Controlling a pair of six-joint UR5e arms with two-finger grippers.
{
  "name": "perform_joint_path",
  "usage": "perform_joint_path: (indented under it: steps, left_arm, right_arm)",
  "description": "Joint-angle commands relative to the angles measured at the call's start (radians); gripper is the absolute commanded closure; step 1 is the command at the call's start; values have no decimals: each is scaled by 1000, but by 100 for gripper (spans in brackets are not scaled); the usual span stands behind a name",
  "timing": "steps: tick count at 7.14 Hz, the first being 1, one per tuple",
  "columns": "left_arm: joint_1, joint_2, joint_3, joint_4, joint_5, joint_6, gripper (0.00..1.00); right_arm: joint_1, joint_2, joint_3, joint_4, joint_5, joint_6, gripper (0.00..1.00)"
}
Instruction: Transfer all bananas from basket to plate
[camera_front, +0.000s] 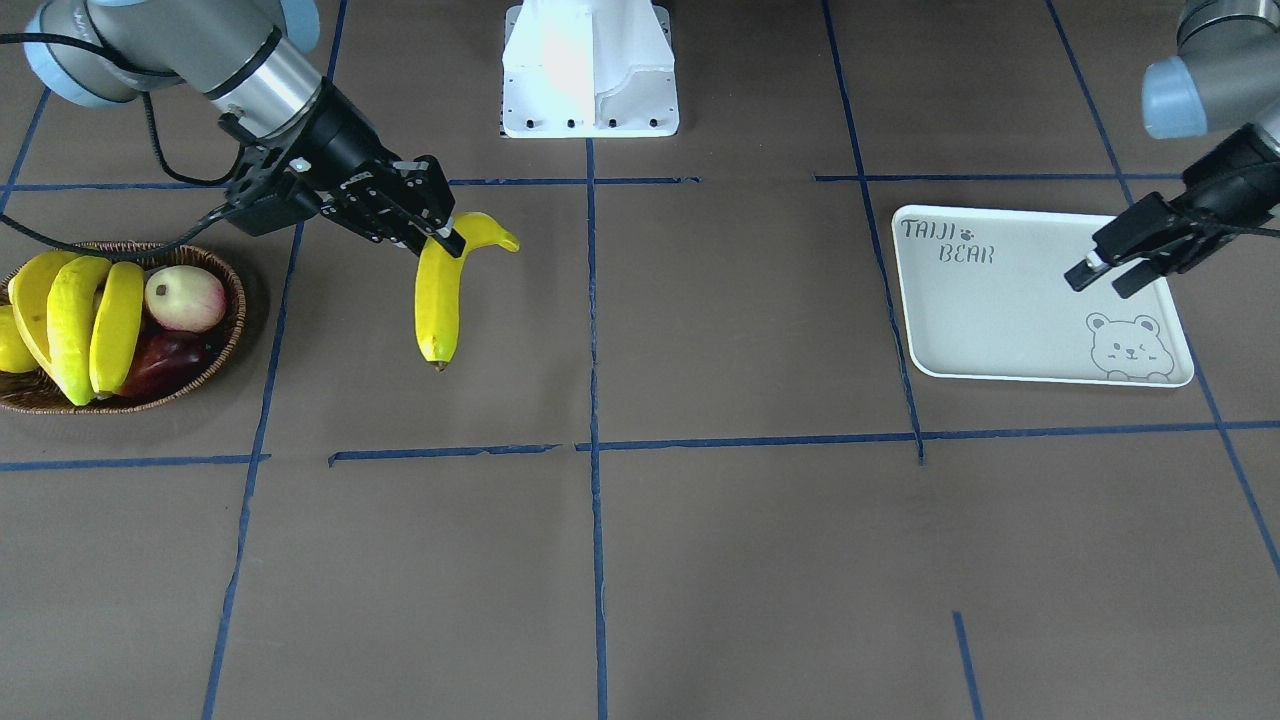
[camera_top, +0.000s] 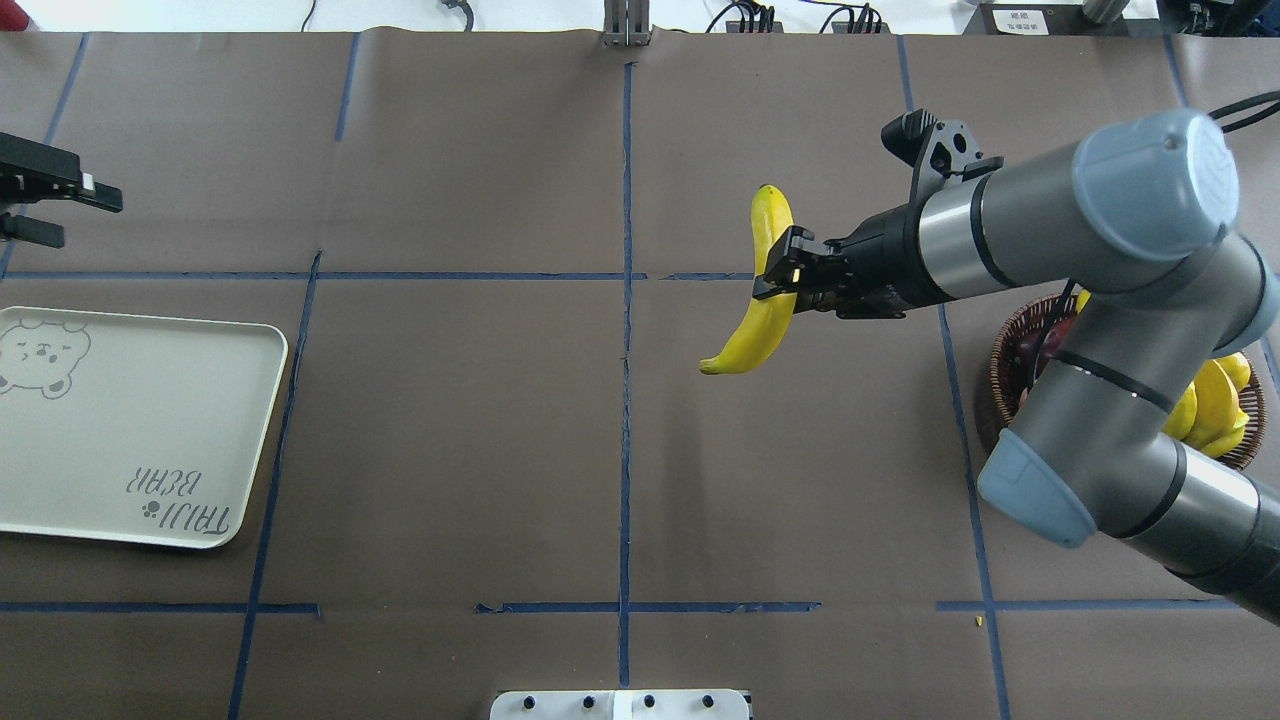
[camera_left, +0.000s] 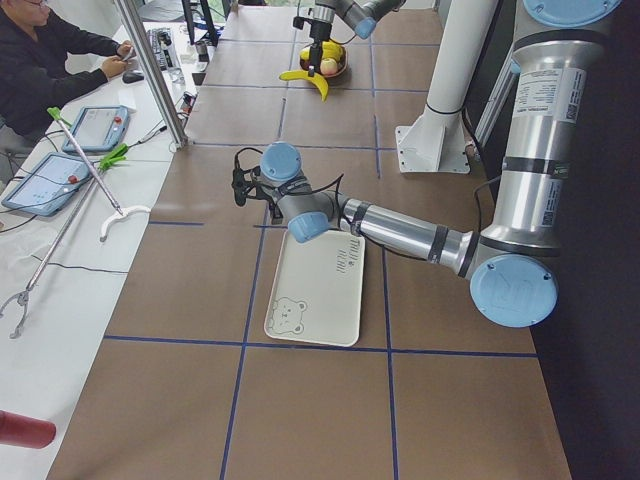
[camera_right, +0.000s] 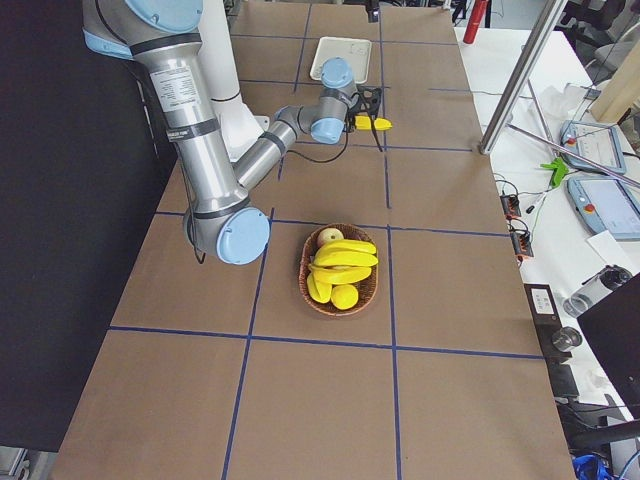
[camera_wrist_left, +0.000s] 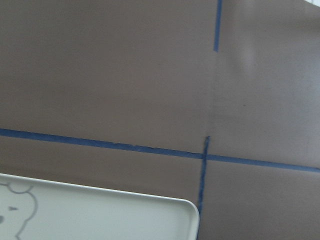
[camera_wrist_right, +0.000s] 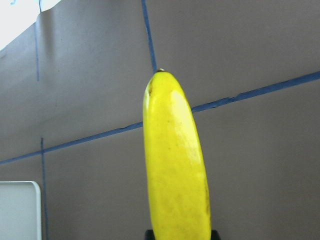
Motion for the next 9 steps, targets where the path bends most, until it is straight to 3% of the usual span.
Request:
perform_joint_path:
  steps: [1, 2, 3, 7, 9]
  left_arm:
    - [246, -145, -7, -205, 232, -531, 4]
    - [358, -254, 0, -221, 307, -687, 4]
    - [418, -340, 14, -212, 339, -708, 4]
    - [433, -397, 60, -211, 350, -699, 5]
    - [544, -444, 106, -212, 449, -698, 7]
  right_arm:
    - [-80, 36, -11, 72, -103, 57, 99]
    - [-93, 40, -17, 74, -109, 47, 98]
    - [-118, 65, -26, 74, -109, 42, 98]
    - [-185, 76, -11, 72, -109, 22, 98]
    - [-201, 76, 0, 71, -111, 22, 97]
